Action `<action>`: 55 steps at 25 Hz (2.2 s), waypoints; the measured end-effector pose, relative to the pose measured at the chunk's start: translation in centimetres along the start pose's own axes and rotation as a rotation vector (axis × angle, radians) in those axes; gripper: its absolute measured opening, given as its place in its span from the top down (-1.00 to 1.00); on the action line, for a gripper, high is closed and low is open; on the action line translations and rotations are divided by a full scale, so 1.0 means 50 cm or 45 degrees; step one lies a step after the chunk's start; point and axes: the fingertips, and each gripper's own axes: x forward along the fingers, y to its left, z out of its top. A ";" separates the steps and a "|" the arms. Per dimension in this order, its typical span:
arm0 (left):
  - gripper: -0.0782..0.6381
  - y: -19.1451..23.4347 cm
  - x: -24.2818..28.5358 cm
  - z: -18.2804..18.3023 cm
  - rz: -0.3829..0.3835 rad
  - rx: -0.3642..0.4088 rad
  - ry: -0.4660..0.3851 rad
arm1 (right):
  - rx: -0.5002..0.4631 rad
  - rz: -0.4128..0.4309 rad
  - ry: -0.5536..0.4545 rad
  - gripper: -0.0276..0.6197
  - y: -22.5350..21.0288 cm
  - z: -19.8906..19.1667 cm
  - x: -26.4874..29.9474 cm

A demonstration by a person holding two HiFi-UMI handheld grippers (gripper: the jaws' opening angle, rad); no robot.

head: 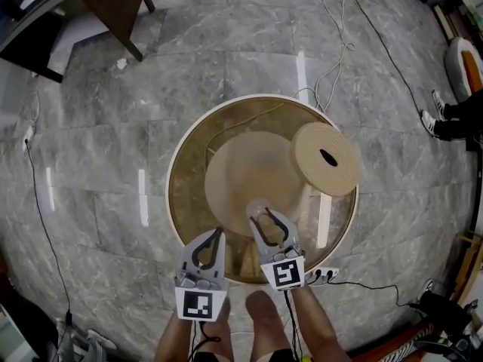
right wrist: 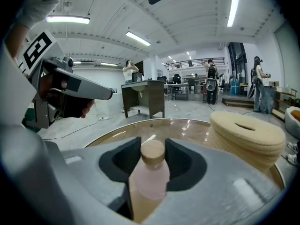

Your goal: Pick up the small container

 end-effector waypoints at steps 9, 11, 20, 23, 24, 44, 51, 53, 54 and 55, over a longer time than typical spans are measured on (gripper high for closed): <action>0.73 0.021 0.010 -0.034 -0.008 -0.038 0.034 | -0.033 -0.037 0.011 0.50 -0.003 -0.014 0.031; 0.73 0.025 0.012 -0.037 -0.009 -0.022 0.040 | -0.038 -0.043 0.016 0.52 -0.004 -0.016 0.031; 0.73 0.026 0.016 -0.046 -0.019 -0.012 0.046 | -0.032 -0.059 0.010 0.54 -0.003 -0.021 0.031; 0.73 0.025 0.015 -0.041 -0.019 0.004 0.043 | -0.030 -0.050 0.012 0.54 -0.003 -0.022 0.031; 0.73 0.024 0.015 -0.038 -0.019 0.007 0.043 | -0.028 -0.048 0.013 0.54 -0.003 -0.022 0.031; 0.73 -0.039 -0.123 0.244 -0.005 0.094 -0.100 | -0.063 -0.038 -0.071 0.54 -0.001 0.263 -0.148; 0.73 -0.065 -0.240 0.402 -0.007 0.150 -0.166 | -0.092 -0.039 -0.153 0.54 0.030 0.457 -0.259; 0.73 -0.073 -0.273 0.441 -0.012 0.165 -0.178 | -0.100 -0.046 -0.177 0.54 0.039 0.510 -0.293; 0.73 -0.079 -0.289 0.460 -0.014 0.174 -0.190 | -0.104 -0.050 -0.187 0.54 0.043 0.534 -0.312; 0.73 -0.085 -0.306 0.476 -0.016 0.194 -0.203 | -0.106 -0.053 -0.197 0.54 0.048 0.558 -0.332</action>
